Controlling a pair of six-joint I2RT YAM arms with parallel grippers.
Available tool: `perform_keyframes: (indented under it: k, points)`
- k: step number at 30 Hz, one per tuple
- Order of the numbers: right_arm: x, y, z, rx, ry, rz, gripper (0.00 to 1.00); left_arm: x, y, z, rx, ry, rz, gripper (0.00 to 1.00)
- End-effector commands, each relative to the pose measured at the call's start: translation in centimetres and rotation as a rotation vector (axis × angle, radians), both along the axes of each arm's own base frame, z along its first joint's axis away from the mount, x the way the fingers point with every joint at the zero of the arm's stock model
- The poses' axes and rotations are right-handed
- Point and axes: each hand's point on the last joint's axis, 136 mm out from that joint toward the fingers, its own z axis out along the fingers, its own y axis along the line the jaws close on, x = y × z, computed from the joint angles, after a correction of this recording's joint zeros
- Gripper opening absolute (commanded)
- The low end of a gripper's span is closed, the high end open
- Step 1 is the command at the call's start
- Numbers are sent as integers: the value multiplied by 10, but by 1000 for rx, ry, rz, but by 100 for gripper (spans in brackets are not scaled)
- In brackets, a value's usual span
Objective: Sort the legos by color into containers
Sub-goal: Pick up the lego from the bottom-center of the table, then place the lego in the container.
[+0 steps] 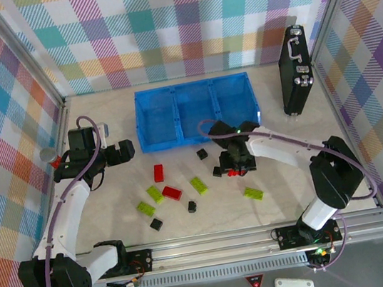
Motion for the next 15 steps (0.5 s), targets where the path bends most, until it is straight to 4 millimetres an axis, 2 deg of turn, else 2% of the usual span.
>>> perform_keyframes:
  k: [1,10,15]
  points:
    - [10,-14,19,17,-5,51,65,1,4,-4,19,10,2,100]
    - [72,-33,51,71,-68,70,65,1,7,-5,37,12,10,100]
    - [105,-38,56,77,-68,74,65,0,9,-6,46,18,14,100]
